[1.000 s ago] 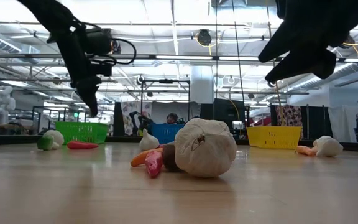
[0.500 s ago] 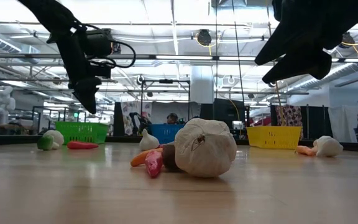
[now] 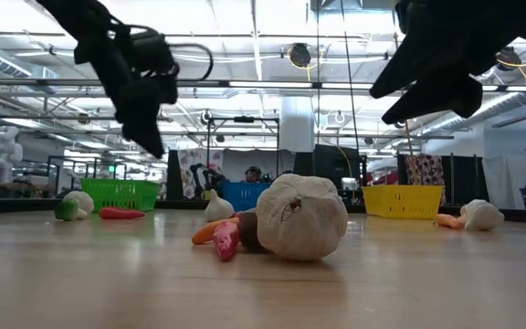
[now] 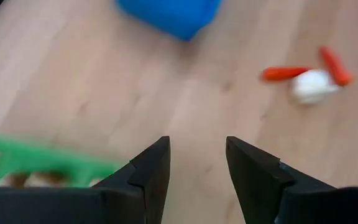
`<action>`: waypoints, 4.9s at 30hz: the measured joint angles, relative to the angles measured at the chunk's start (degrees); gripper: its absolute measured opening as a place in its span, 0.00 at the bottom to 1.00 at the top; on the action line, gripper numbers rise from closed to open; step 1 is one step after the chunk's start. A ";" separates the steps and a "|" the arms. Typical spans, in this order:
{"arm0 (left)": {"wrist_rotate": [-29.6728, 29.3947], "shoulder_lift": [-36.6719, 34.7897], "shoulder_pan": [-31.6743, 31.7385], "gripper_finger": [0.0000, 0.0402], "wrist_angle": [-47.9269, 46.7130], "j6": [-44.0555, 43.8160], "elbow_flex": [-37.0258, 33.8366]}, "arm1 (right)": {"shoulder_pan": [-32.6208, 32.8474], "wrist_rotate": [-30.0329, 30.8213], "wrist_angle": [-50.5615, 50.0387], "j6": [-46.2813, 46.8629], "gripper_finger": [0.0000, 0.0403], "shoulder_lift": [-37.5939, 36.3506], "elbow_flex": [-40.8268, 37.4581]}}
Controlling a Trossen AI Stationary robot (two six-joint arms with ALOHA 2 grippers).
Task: Sort produce into baskets
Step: Put the orange mushroom into the green bin
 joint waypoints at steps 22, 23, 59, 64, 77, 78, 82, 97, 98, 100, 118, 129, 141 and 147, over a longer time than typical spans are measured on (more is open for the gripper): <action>-7.46 0.00 -34.69 0.41 25.98 -6.68 0.00 | -7.02 -15.94 -12.67 1.89 0.60 -2.47 -0.02; -9.15 0.00 -35.93 0.41 25.27 -6.72 0.00 | -7.54 -16.12 -14.41 3.05 0.60 -2.94 -0.02; -20.41 -1.57 -40.90 0.41 52.38 -11.08 -17.03 | -12.01 -10.52 -28.70 33.00 0.52 -1.51 -11.82; -20.28 -1.55 -40.90 0.41 51.73 -11.14 -17.03 | -12.02 -8.56 -27.04 32.75 0.43 -1.51 -12.15; -20.24 -1.55 -41.07 0.41 51.28 -13.59 -17.03 | -11.99 -8.22 -26.70 29.74 0.05 -2.03 -12.13; -20.24 -1.55 -41.13 0.41 51.28 -13.94 -17.03 | -11.99 -8.23 -26.53 29.44 0.03 -2.20 -12.13; -20.25 -1.53 -41.77 0.41 51.31 -14.05 -17.03 | -11.99 -7.50 -26.21 28.27 0.01 -3.81 -12.11; -16.43 11.78 -44.44 0.41 70.99 -8.48 -16.96 | -12.01 -1.02 -8.71 12.48 0.00 -14.19 -12.11; -14.89 13.47 -44.57 0.41 73.88 -6.72 -16.96 | -12.01 -1.02 -5.25 10.24 0.00 -14.13 -12.11; -12.98 16.69 -44.99 0.41 79.49 -3.47 -16.82 | -12.00 -1.06 2.41 5.76 0.00 -13.54 -12.08; -26.15 25.86 -47.98 0.41 73.56 11.71 -6.01 | -10.68 -5.79 28.25 -6.25 0.00 -0.53 -12.05; -20.60 32.42 -44.16 0.41 70.43 1.91 -2.44 | -10.74 -5.51 25.94 -7.12 0.00 -0.28 -12.02; -18.49 45.34 -44.26 0.46 53.59 4.48 17.68 | -10.60 -5.70 20.03 -8.41 0.00 -2.97 -12.09; -20.15 48.23 -43.07 0.63 50.87 5.51 24.09 | -6.74 -1.12 16.54 -7.81 0.00 -7.96 -12.04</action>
